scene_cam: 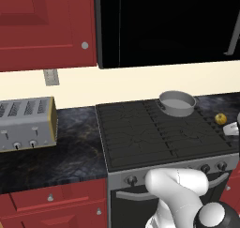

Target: Turn on the burner for the pot on the stove. Wait thirty seconds for the pot to heat up. Then add the squash to the pot.

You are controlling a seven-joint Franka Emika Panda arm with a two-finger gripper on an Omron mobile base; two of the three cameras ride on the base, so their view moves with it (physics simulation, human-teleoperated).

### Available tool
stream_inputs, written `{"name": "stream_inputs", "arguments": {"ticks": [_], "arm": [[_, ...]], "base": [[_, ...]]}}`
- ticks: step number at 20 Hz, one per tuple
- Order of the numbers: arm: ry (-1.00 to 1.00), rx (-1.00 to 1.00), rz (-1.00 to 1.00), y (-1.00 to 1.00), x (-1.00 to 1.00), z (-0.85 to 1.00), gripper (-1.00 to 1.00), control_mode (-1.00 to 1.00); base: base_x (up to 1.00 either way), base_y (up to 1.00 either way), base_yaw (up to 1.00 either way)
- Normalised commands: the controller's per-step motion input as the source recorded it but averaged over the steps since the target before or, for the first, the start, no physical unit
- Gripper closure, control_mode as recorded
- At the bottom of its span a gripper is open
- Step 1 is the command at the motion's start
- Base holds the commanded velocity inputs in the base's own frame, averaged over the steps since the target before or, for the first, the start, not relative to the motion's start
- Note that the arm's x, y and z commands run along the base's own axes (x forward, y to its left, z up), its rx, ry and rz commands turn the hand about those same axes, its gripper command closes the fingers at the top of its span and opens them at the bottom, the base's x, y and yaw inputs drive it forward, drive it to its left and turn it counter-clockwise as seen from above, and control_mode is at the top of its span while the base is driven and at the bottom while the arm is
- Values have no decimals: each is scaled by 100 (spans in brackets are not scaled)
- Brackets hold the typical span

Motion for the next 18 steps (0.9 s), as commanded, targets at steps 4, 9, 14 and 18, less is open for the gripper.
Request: {"name": "stream_inputs", "arguments": {"ticks": [4, 9, 14, 18], "arm": [[0, 0, 0, 0, 0, 0, -100, -100], [0, 0, 0, 0, 0, 0, -100, -100], [0, 0, 0, 0, 0, 0, -100, -100], [0, 0, 0, 0, 0, 0, -100, -100]], "base": [[0, 0, 0], [0, 0, 0], [0, 0, 0], [0, 0, 0]]}}
